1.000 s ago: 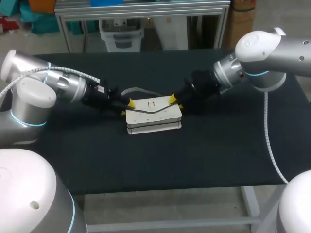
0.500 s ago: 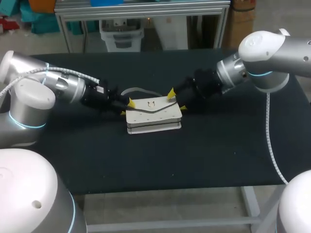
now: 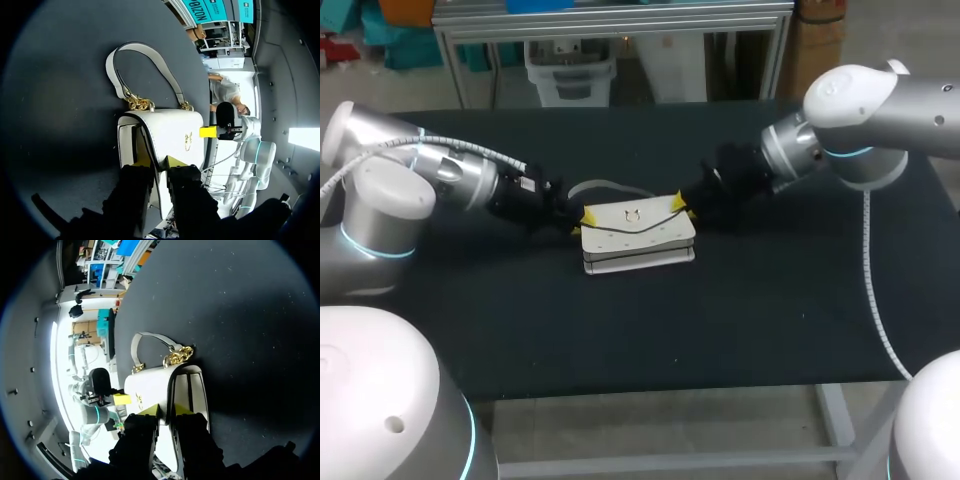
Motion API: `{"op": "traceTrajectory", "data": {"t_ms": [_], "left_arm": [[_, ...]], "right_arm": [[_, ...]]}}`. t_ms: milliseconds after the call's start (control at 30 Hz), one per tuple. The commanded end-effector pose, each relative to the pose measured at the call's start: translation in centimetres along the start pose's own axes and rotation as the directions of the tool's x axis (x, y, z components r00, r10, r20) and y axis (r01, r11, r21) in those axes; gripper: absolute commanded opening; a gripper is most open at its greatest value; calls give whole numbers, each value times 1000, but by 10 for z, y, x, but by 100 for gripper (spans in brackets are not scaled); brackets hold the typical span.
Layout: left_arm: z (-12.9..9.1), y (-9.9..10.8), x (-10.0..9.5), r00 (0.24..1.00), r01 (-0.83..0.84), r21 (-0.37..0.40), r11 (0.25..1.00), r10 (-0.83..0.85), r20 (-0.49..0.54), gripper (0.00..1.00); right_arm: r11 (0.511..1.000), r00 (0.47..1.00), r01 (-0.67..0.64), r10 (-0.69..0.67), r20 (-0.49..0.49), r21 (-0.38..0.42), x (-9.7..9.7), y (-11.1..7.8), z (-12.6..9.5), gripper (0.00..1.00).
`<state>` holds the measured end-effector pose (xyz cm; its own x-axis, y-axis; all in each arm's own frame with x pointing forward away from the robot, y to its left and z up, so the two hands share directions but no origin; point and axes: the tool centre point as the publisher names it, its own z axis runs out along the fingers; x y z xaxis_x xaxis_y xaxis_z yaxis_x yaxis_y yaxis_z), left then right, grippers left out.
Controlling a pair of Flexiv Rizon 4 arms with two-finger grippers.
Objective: Pick up the bag, open it, inspect its contents, close it, and place it on the opposite side
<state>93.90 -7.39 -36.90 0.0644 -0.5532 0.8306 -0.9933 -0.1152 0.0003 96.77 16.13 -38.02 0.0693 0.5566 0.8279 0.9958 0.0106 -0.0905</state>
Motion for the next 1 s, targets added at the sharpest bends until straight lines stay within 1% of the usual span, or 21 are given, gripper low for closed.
{"op": "traceTrajectory", "data": {"t_ms": [33, 200, 233, 267, 300, 333, 367, 733, 867, 1000], "left_arm": [[6, -2, 2, 1000, -6, -10, 1000, 6, -11, 0], [7, -1, 2, 1000, -11, -19, 1000, 11, -4, 0], [7, -1, 2, 1000, -9, -15, 1000, 9, 0, 8], [6, -1, 2, 1000, -9, -14, 1000, 9, 1, 39], [5, -1, 1, 1000, -8, -10, 1000, 8, 2, 66], [4, -1, 1, 1000, -7, -7, 1000, 7, 5, 88], [3, 0, 2, 1000, -7, -5, 1000, 7, 6, 100], [-12, 10, 7, 999, -24, 28, 999, 24, 22, 100], [-17, 16, 9, 999, -36, 20, 999, 36, 23, 100], [-17, 22, 12, 998, -53, 8, 999, 52, 25, 100]], "right_arm": [[999, 999, 31, -30, 23, -26, 8, -7, 7, 0], [999, 998, 45, -44, 39, -23, 9, -10, 9, 0], [999, 998, 44, -43, 37, -27, 8, -11, 9, 0], [999, 999, 45, -44, 32, -30, 7, -12, 8, 0], [998, 999, 47, -46, 29, -30, 7, -13, 7, 25], [998, 999, 46, -45, 26, -34, 6, -14, 6, 64], [998, 999, 45, -44, 25, -35, 5, -15, 4, 100], [997, 999, 41, -40, 23, -63, 5, -23, -17, 100], [996, 998, 51, -48, 35, -77, 5, -25, -27, 100], [994, 996, 67, -62, 59, -89, 3, -25, -40, 100]]}}
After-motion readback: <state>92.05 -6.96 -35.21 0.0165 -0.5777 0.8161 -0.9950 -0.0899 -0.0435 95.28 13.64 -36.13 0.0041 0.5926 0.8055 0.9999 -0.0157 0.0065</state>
